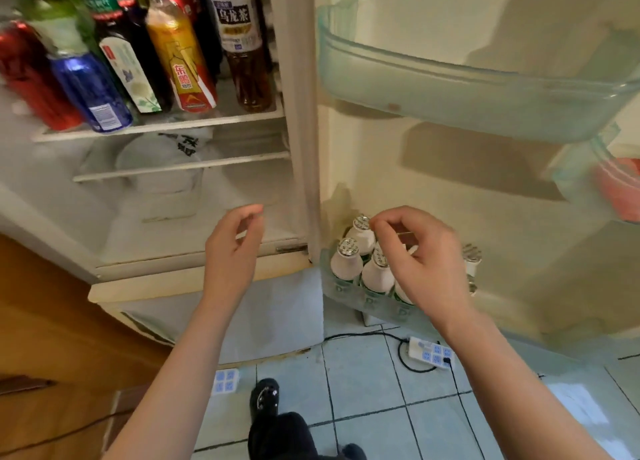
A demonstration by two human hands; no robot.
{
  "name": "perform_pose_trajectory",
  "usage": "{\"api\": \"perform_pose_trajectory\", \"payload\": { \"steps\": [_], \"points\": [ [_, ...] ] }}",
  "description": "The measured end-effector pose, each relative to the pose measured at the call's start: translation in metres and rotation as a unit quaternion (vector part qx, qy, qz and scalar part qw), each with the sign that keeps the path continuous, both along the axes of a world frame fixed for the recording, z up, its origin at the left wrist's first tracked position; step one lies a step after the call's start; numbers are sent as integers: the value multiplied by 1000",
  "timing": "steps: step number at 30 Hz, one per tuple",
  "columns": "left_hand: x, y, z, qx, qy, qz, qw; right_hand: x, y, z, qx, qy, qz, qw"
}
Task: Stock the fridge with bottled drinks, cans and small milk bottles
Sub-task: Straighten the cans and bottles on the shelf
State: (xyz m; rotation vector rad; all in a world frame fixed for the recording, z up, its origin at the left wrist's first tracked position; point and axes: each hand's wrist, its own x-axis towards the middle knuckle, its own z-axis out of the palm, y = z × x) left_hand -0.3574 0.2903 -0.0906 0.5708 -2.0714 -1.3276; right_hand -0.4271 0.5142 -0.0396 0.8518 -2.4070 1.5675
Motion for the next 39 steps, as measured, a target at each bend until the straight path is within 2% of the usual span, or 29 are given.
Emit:
{"api": "perform_pose_trajectory", "payload": {
  "steps": [3, 7, 12, 15, 19, 25, 30, 33, 35, 39],
  "points": [
    [13, -19, -1, 44, -5, 9, 999, -2, -29, -2, 9, -1, 50, 999],
    [22, -54, -4, 67, -17, 25, 997, -4, -70, -4, 14, -45, 111, 993],
    [26, -120, 12, 55, -29, 79, 995, -11, -137, 6, 30, -126, 166, 978],
    [29, -170, 32, 38, -12, 119, 992, -16, -182, 16, 16, -142, 190, 971],
    [30, -232, 59, 27, 33, 165, 985, -26, -241, 34, 22, -90, 206, 974],
    [24, -304, 88, -39, 87, 197, 976, -43, -327, 73, -25, -19, 231, 972],
    [21, -339, 107, -90, 94, 151, 980, -51, -396, 114, -37, 64, 225, 972],
    [26, -346, 124, -181, 89, 93, 975, -53, -428, 142, -38, 137, 204, 968],
    [31, -350, 137, -263, 81, 64, 959, -53, -447, 160, -39, 176, 193, 964],
    [36, -356, 170, -427, 122, 65, 894, -56, -483, 188, 1, 271, 172, 947]
  ]
}}
